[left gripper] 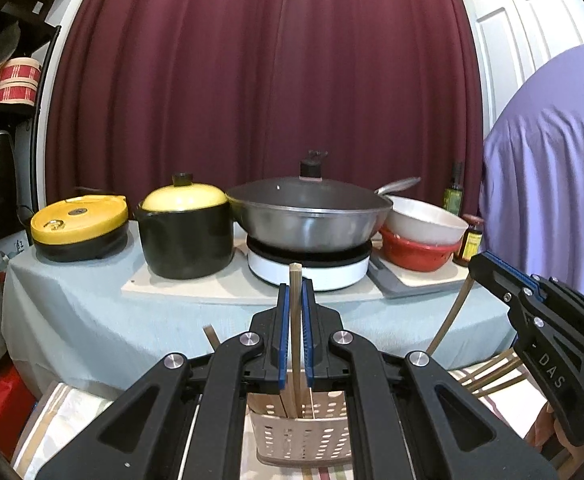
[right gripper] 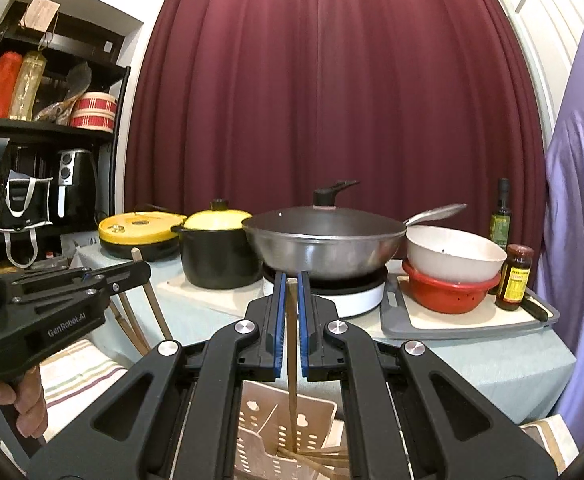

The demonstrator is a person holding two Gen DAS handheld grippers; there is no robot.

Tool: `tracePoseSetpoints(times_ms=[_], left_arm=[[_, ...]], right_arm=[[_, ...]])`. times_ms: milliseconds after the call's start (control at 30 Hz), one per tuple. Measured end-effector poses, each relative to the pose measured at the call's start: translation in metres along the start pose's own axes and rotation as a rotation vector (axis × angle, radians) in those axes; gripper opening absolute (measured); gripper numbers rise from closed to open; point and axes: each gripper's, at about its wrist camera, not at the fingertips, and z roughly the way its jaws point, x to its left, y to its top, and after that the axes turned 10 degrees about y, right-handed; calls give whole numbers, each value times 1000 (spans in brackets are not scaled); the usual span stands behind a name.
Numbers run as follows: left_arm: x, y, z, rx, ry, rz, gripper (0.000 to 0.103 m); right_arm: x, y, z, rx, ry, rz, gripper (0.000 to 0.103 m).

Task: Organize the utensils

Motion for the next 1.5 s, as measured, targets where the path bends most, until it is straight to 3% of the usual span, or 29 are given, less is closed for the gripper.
tracePoseSetpoints(times_ms=[433,533,600,667,733,833,1200,1500], left_arm=[[-8,-17,11,13,-3,38,7],[-6,-16,12,16,-5,33,7],[-5,-15,14,16,-5,31,8],[-5,-16,13,17,-6,29,16],[-5,-15,13,13,-6,26,36],[-4,-14,9,-2,-4,21,45],[0,-13,-28,-78,21,39,69],[9,-34,-74,-64,36,29,74]], right_arm=[[-2,-26,17,86,-12,22,7],[-1,-29,19,97,-11,28,14],[0,-30,18,94,-16,26,26],[1,-30,16,90,-18,25,32],[2,-28,14,81,-25,25,40],[2,-25,10,71,-32,25,47],[13,-13,-24,36,-70,6,71],[38,-24,-74,45,-75,4,80]])
